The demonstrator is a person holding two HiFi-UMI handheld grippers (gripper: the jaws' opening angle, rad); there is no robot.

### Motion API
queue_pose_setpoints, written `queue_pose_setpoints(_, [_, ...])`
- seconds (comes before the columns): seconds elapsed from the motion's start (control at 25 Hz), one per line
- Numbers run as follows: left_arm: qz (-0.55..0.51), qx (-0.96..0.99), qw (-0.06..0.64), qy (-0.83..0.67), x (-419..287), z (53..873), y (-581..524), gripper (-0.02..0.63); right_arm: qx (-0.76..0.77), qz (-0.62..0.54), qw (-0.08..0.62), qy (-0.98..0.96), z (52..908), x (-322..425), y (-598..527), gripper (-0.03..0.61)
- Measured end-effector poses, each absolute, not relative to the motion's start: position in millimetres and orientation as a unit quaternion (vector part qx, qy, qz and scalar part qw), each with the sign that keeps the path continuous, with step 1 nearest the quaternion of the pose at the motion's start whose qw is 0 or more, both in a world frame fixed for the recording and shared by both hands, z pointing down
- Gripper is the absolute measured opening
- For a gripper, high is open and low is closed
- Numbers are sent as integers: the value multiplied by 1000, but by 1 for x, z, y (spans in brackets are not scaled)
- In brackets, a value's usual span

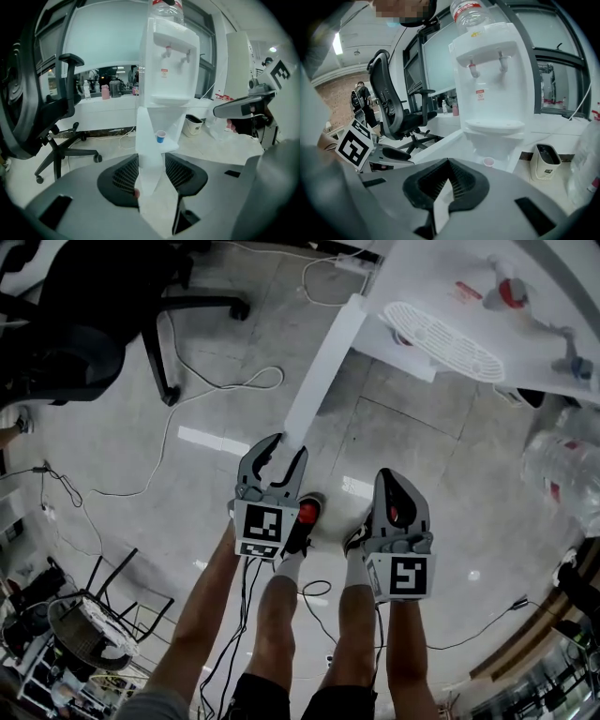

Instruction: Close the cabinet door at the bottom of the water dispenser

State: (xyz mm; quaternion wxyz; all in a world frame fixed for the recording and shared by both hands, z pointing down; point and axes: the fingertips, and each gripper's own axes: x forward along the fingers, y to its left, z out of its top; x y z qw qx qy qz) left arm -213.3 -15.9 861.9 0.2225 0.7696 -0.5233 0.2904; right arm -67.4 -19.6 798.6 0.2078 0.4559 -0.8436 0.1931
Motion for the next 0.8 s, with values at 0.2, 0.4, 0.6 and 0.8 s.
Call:
queue_pose_setpoints(0.2, [292,784,216,-504,-179,864,-16,192,478,202,201,-831,801,-42,-15,17])
queue_pose_setpoints(0.4, [293,797,215,-482,-146,867,-15,207,504,213,197,-814,804,-8,-11,17])
queue_pose_setpoints(0.6, [293,808,216,-464,-117,867,-13,210,530,218,182,-799,805,21,-8,17])
queue_pose_setpoints(0.8, [302,821,202,-440,-87,867,-14,198,547,223,176,-788,806,43,-3,17])
